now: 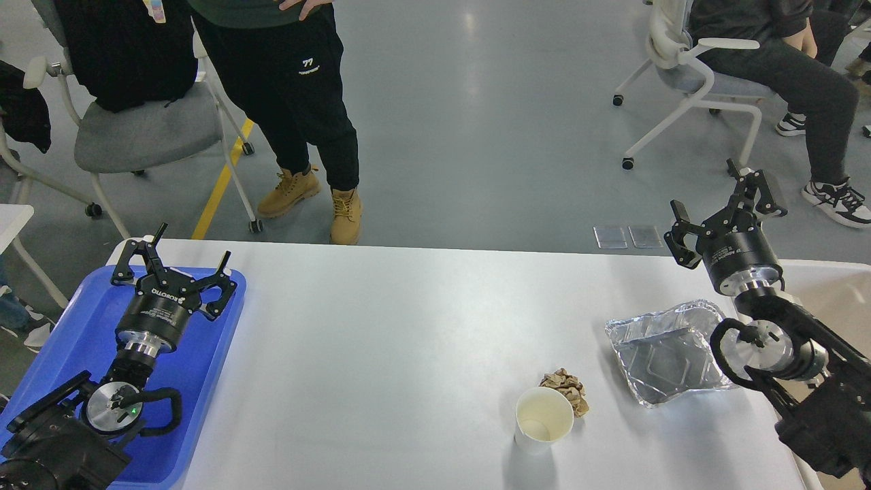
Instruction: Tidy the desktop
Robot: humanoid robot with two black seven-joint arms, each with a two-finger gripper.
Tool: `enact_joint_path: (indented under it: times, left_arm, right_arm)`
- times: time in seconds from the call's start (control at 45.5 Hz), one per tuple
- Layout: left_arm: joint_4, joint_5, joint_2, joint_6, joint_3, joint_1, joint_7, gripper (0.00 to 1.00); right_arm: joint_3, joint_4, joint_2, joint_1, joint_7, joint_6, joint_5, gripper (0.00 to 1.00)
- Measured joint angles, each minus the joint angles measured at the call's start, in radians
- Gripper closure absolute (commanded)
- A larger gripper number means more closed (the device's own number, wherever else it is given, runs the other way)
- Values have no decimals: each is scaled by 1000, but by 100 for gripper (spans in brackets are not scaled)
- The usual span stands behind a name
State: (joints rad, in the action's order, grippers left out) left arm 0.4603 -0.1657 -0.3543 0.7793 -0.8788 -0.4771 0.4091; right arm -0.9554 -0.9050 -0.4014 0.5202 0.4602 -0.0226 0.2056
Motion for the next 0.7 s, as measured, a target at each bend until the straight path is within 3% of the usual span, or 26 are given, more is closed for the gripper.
enact_joint_path:
  times: [0.703]
  left_arm:
    - [0, 0, 0, 0, 0, 0, 0, 1]
  right_arm:
    - [-11, 7, -5, -1, 0, -1, 0, 0]
